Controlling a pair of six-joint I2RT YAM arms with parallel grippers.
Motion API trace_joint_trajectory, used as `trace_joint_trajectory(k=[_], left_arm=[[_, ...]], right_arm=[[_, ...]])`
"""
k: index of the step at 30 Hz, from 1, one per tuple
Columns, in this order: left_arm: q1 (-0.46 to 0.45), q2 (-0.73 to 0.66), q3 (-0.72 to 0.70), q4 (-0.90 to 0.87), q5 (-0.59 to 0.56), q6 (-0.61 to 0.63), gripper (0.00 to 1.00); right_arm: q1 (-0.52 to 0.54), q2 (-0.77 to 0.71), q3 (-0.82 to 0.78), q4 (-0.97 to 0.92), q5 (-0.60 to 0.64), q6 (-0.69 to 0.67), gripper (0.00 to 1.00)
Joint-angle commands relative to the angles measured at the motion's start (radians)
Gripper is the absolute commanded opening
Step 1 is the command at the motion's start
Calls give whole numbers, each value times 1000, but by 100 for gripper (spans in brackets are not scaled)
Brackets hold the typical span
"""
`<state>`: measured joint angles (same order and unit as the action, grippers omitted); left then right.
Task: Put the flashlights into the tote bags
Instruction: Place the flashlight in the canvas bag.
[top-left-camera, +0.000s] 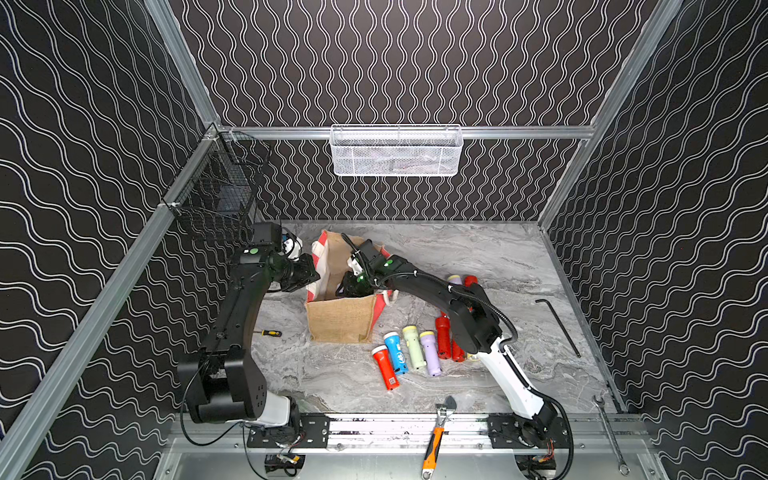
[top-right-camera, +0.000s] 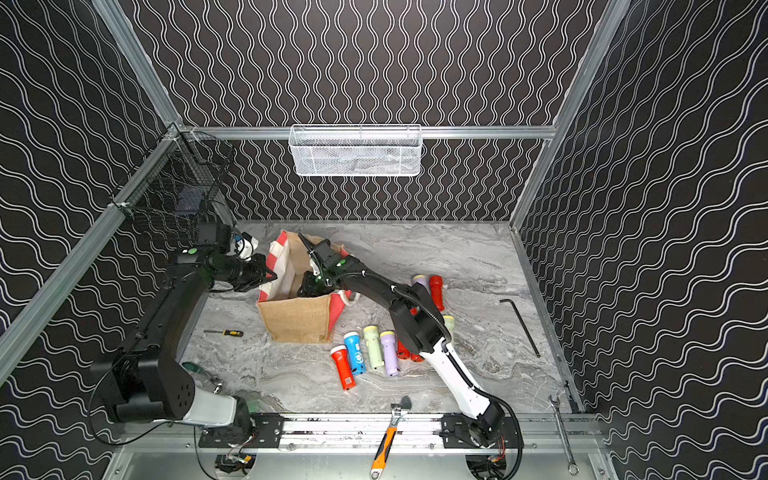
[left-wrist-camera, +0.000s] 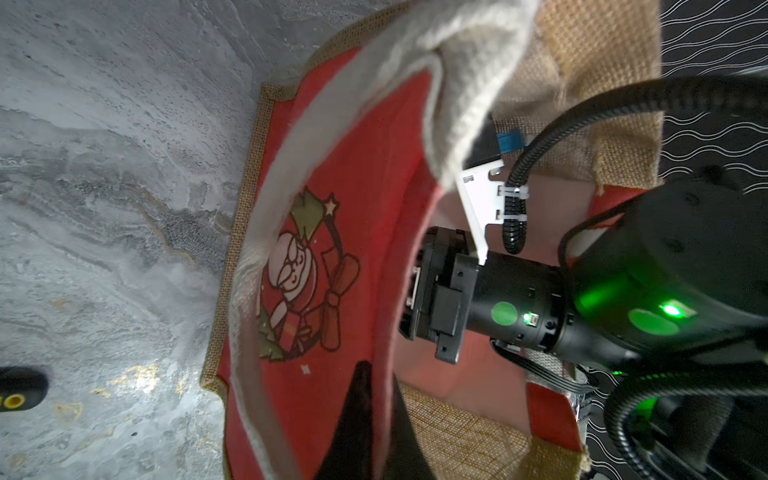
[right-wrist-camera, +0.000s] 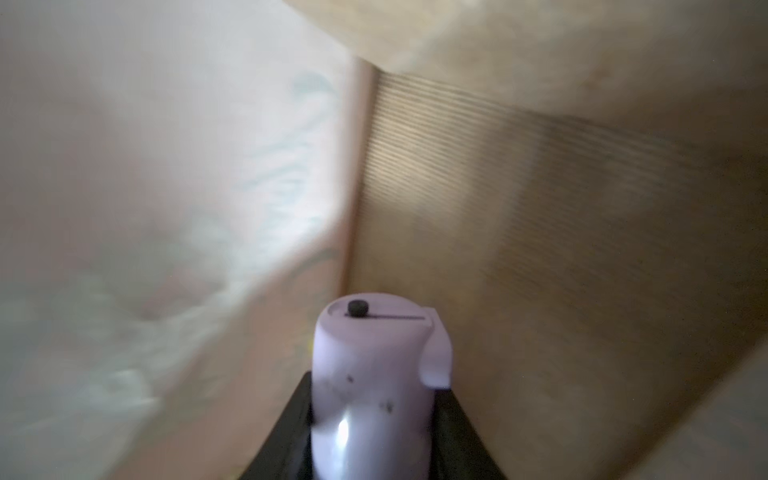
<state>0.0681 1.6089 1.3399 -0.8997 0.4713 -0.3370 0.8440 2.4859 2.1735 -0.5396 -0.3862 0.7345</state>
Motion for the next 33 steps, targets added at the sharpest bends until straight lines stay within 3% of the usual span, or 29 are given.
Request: trace_joint_trajectory(k=[1,13,25,28,33], left_arm=[[-1,-8,-5,24,9,7,0],[-1,-4,-6,24,8,3,0],[0,-17,-5,15,1,-6,0],[-1,-37,-19,28,-9,-46,0],[14,-107,-118,176,23,-217,0]], right_arm=[[1,15,-5,-102,50,-51,33],[-12,-29,57,-124,24,-95,59],[-60,-226,35,-92,-82,-161,64],[-74,-308,10,-109,-67,-212,66],[-120,-478,-116,-76,-72,-292,69]])
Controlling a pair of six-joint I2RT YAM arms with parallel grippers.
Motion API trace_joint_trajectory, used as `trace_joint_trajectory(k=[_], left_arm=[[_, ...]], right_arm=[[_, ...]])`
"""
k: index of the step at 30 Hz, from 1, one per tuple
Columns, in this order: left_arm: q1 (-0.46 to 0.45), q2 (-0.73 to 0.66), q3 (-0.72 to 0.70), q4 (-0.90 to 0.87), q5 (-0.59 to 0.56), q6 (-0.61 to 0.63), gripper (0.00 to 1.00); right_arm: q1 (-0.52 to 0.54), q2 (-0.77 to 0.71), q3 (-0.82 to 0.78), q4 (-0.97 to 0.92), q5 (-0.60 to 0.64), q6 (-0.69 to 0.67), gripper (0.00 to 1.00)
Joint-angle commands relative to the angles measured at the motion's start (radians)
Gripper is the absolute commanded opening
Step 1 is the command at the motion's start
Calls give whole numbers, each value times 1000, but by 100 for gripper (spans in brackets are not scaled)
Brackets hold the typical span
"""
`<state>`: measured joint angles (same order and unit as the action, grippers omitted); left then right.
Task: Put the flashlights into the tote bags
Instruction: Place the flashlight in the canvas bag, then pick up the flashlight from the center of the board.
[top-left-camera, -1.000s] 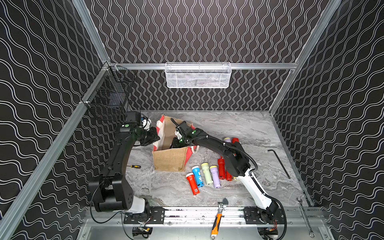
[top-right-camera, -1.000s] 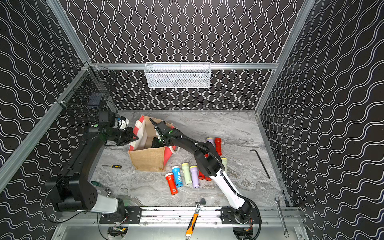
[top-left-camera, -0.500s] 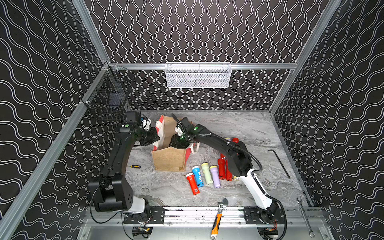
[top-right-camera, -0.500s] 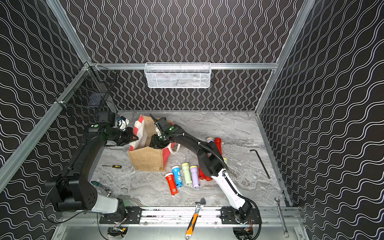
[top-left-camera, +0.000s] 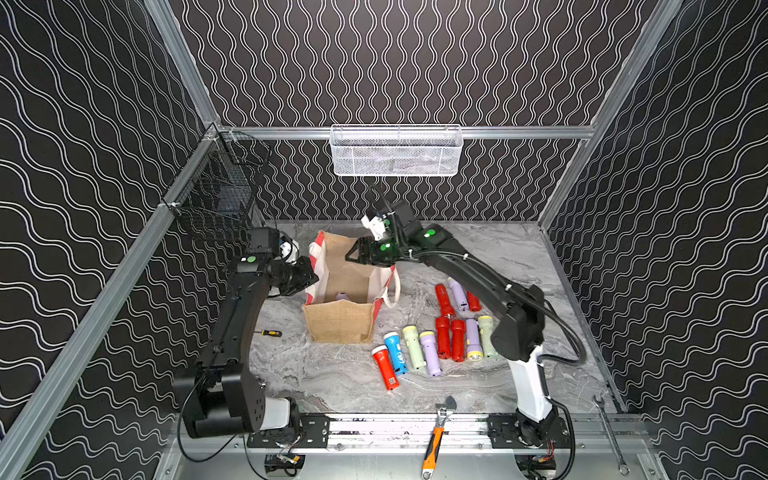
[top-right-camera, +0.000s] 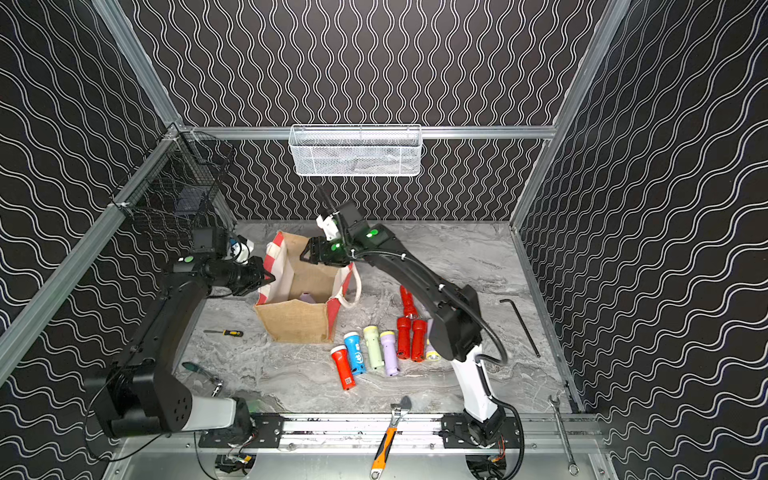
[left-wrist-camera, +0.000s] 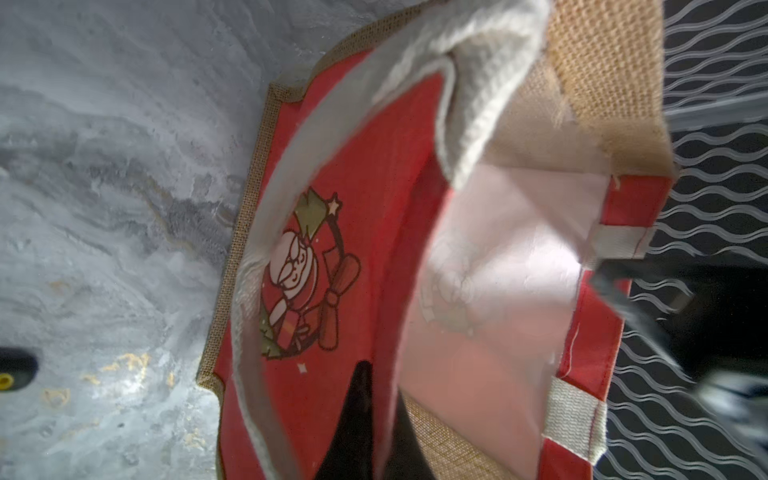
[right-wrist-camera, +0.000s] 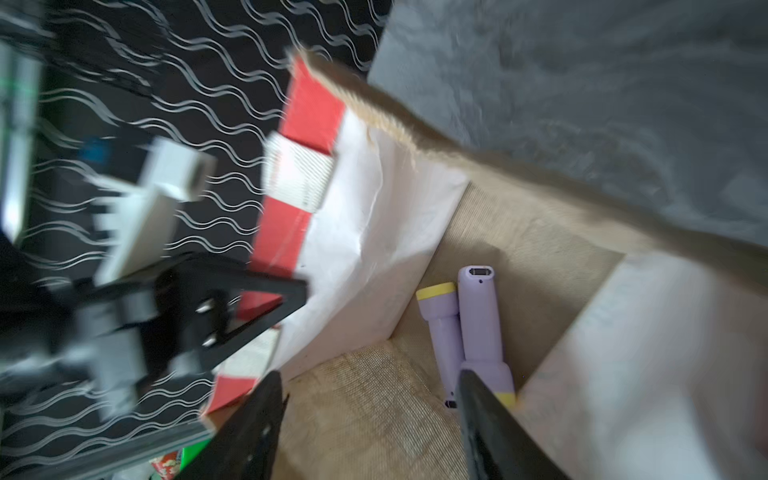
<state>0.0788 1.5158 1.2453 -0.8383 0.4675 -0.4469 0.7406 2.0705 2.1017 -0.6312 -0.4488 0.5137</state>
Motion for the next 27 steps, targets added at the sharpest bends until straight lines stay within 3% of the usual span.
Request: trace_joint_trajectory(k=[1,4,10,17,27], left_arm=[[3,-15,-31,130,39,-131,0],[4,-32,-62,185,59,-212,0],[3,-63,-96,247,38,-307,0],[4,-23,-55,197,24,-263,0],[3,71,58,42,-13,-82,0]], right_arm=[[-29,-96,-61,12,-10,-103,69],[-80,-194,-107,-47,51,-204,70],[-214,-426,-416,-13,180,-231,72],[-260,-500,-644,-20,336,-215,70],[-451,-467,-734,-7,526,-165,69]])
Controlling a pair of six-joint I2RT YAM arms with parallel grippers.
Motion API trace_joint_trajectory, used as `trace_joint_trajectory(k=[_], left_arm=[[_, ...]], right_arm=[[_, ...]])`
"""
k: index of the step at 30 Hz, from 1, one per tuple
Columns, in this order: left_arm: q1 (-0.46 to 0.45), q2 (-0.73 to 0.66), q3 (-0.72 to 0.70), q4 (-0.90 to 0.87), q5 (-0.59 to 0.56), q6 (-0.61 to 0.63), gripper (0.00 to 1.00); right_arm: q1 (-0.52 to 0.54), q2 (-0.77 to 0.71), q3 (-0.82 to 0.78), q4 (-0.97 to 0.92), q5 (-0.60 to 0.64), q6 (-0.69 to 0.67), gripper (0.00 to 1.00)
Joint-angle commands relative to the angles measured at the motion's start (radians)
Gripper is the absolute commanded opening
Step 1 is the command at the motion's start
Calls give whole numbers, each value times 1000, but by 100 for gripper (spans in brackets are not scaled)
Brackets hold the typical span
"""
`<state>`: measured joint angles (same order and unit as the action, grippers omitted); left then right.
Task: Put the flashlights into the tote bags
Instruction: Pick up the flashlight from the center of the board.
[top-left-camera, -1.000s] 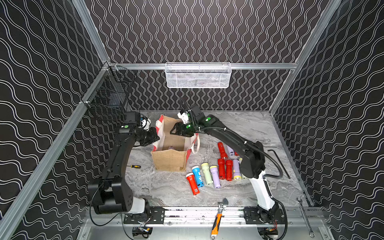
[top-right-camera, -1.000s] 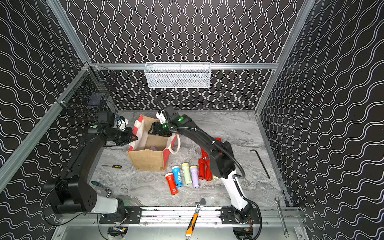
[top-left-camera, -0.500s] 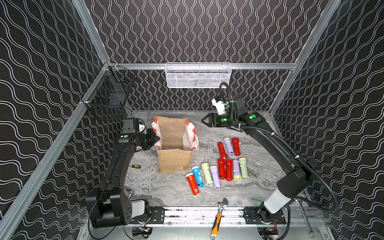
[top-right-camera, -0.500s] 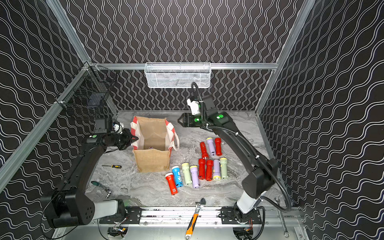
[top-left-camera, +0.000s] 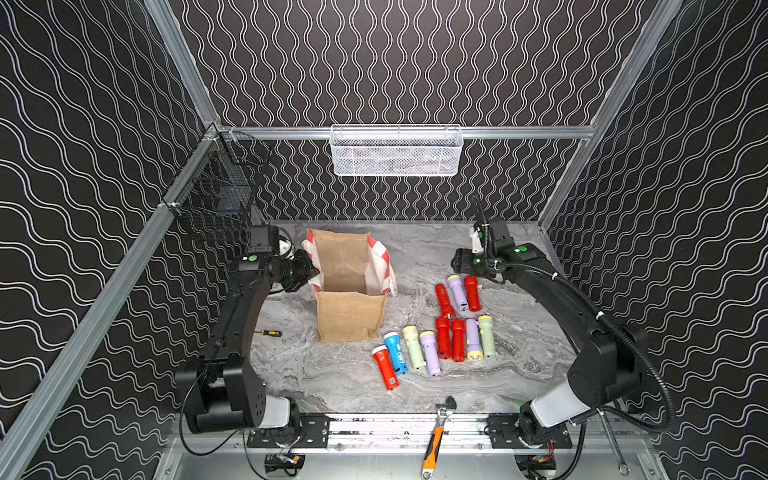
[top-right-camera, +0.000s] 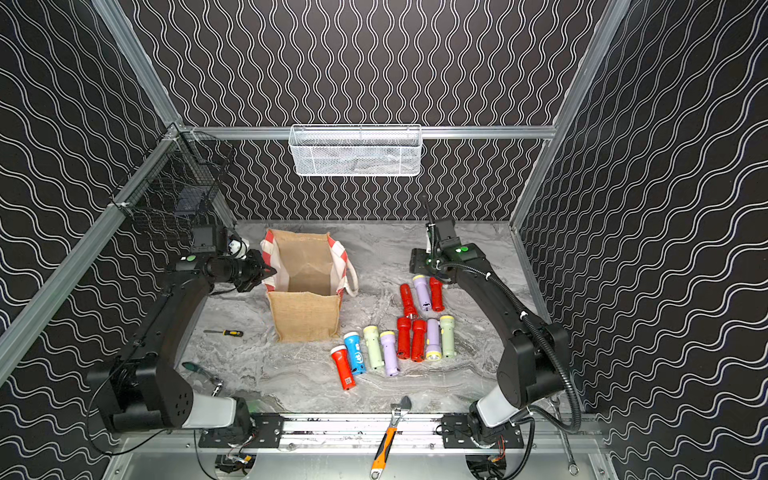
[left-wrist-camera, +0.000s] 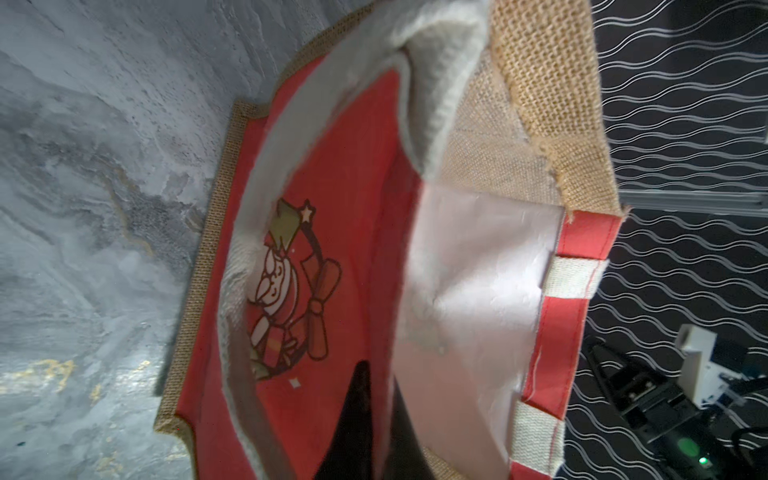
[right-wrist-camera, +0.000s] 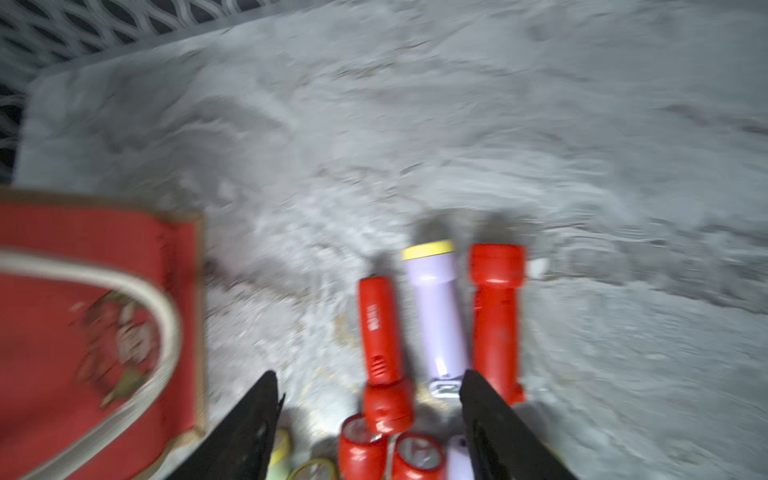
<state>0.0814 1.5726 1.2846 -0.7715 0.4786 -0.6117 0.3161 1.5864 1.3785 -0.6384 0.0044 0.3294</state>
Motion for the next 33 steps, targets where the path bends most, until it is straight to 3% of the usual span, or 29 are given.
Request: trace_joint_trajectory(k=[1,11,22,33], left_arm=[[0,19,23,-31,-30,91,0],[0,39,15,-35,-15,125,0],[0,50,15,-50,-33,149,1],[1,58,18,-61,-48,158,1]], right_arm=[[-42,27,-21,2,71,19,69],[-105,81,-140,20,122,23,66],[-121,118,-218,91,18,-28,65],[-122,200,-215,113,-4,-34,63]])
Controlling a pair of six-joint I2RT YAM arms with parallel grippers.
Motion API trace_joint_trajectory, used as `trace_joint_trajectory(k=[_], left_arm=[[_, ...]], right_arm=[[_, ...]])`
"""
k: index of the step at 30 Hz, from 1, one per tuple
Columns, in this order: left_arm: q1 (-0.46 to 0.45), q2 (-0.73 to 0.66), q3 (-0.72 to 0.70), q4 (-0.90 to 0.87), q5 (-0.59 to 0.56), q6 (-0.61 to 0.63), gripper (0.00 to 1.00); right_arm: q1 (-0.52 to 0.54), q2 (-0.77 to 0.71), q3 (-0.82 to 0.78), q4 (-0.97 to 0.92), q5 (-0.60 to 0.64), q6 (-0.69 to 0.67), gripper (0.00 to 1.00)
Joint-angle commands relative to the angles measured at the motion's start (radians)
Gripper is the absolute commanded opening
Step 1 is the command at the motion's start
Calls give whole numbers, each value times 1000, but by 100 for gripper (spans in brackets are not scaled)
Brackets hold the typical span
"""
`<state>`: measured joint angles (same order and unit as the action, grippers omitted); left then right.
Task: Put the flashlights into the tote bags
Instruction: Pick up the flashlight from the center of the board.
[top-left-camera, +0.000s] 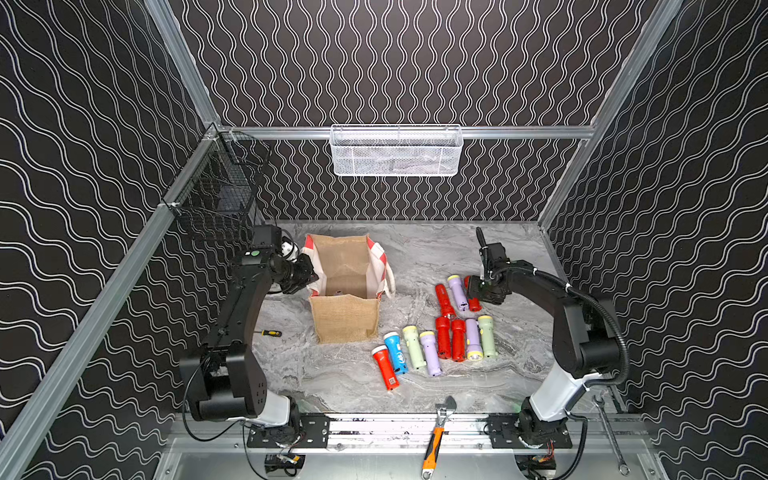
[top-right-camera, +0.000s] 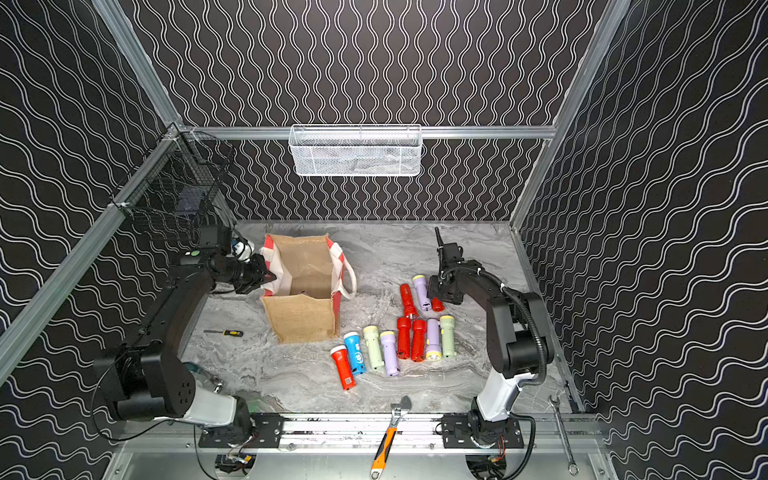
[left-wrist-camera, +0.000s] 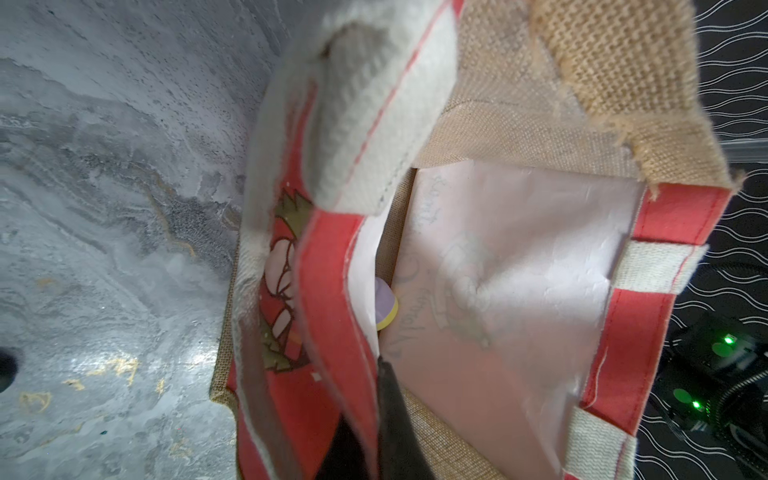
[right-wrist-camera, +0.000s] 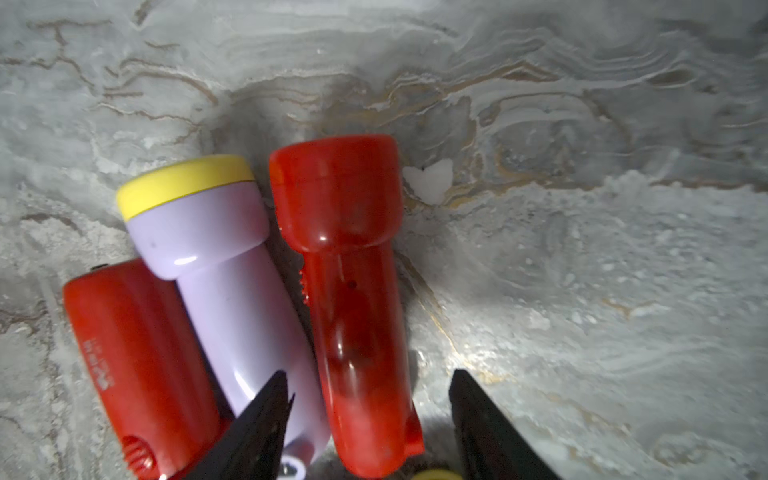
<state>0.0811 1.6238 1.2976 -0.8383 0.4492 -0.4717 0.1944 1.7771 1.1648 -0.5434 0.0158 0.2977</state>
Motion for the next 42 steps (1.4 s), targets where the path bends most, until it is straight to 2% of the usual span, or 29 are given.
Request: trace_joint_trajectory(k=[1,21,23,25,31,36,42], left_arm=[[1,7,5,4,-20,19,1],[1,9,7,-2,-33,19,1],[1,11,8,-1,-33,19,1],[0,15,8,-1,-32,19,1],[0,20,6,7,-28,16,1],[1,24,8,6,-25,13,1],[1,28,18,0,-27,18,1]], right_arm=[[0,14,-1,19,-14,-2,62],[0,100,26,34,37,-12,53],[0,107,35,33,38,-18,54],[0,114,45,29,42,-24,59],[0,114,75,18,57,-37,59],[0,155,84,10,55,-43,50],[2,139,61,1,59,-48,45]])
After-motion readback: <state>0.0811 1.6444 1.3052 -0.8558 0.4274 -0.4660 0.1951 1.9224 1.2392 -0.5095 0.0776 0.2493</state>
